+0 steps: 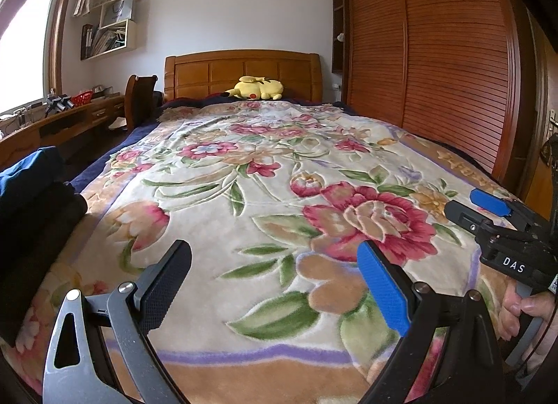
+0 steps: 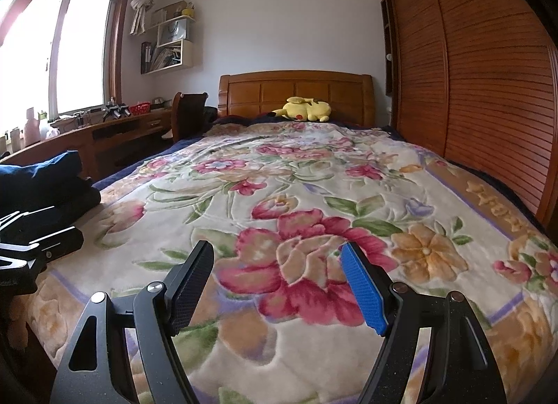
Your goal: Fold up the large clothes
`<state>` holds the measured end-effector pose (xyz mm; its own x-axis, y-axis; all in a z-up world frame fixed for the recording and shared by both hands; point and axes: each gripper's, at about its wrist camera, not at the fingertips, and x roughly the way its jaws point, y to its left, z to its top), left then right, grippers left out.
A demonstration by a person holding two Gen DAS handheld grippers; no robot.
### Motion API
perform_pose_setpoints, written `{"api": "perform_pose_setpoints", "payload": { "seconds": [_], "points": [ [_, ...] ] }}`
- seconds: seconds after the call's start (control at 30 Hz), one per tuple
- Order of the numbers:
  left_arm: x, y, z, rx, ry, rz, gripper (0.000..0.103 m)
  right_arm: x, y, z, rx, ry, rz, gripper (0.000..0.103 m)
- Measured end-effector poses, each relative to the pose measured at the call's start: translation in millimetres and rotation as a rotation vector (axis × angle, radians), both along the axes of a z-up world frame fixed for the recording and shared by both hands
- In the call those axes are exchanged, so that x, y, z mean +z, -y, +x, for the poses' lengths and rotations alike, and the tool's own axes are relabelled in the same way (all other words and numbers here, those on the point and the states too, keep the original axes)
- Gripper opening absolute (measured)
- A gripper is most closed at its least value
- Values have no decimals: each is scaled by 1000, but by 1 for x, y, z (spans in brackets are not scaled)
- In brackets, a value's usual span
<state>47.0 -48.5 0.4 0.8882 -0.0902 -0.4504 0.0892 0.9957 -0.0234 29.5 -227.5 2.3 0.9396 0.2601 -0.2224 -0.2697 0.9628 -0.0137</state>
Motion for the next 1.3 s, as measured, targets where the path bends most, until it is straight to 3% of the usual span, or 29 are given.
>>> {"api": "perform_pose_setpoints", "payload": {
  "seconds": [1.3],
  "points": [
    [7, 2, -7, 7, 30, 13, 96, 0, 8, -3, 18, 17, -12, 77]
  ]
}}
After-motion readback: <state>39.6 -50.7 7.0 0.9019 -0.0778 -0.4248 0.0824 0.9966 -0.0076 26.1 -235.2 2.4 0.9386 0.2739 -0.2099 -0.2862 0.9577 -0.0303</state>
